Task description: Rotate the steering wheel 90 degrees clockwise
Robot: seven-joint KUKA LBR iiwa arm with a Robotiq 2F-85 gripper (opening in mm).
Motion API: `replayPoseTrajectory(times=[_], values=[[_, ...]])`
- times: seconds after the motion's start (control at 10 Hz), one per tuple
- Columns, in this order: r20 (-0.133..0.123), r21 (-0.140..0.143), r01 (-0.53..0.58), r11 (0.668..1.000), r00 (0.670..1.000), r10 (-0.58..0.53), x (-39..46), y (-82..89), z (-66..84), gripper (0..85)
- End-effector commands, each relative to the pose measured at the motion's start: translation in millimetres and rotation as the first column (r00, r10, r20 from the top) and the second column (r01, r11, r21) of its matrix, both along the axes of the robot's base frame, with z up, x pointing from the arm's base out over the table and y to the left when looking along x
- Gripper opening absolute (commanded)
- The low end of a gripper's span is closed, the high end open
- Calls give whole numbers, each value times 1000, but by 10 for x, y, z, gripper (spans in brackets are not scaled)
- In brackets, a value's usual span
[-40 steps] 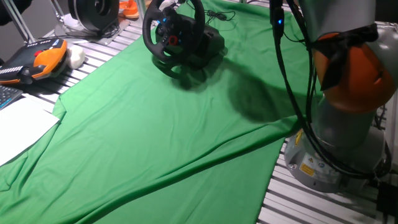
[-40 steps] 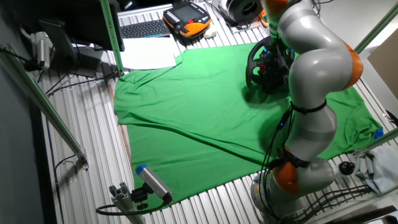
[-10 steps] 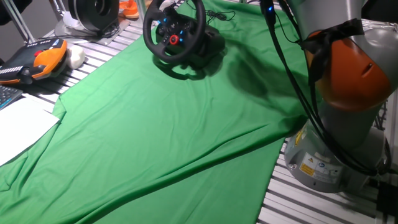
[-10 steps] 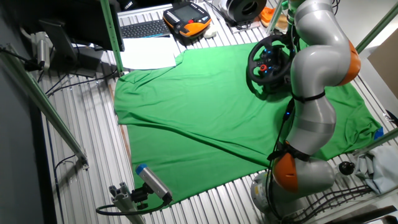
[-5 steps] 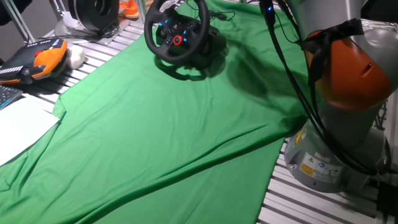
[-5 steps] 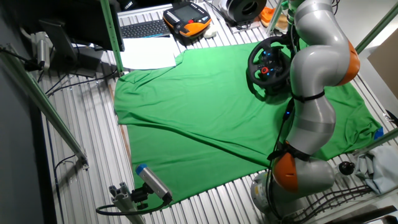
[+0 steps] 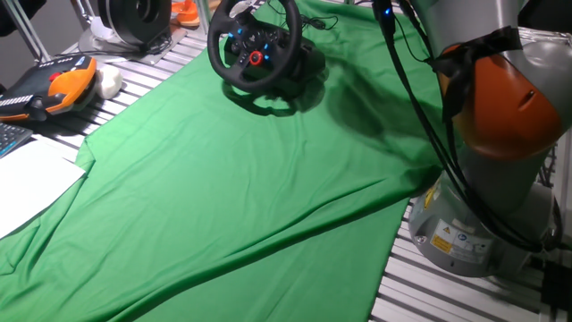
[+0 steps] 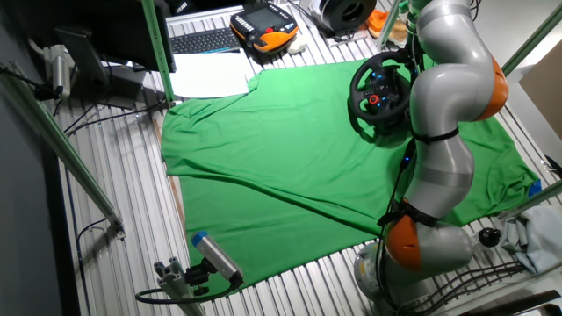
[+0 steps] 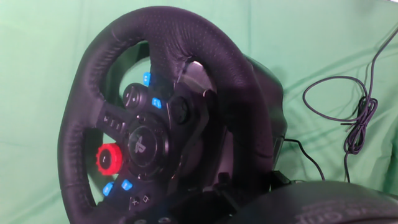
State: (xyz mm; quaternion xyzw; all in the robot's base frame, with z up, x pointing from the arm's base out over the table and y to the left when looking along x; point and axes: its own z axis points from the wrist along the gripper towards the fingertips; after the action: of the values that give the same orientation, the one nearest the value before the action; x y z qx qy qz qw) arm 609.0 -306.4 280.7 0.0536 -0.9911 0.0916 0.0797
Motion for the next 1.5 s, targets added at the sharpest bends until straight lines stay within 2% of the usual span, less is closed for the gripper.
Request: replayPoseTrajectory(times=[0.0,0.3,0.9,1.4], values=[[-2,0,2,1000,1000,-2,-8,1,5,0],[3,-9,18,1000,1000,-18,-77,40,31,0],[1,-9,49,999,999,-49,-208,71,86,0],[3,-16,84,996,996,-84,-333,130,68,0]])
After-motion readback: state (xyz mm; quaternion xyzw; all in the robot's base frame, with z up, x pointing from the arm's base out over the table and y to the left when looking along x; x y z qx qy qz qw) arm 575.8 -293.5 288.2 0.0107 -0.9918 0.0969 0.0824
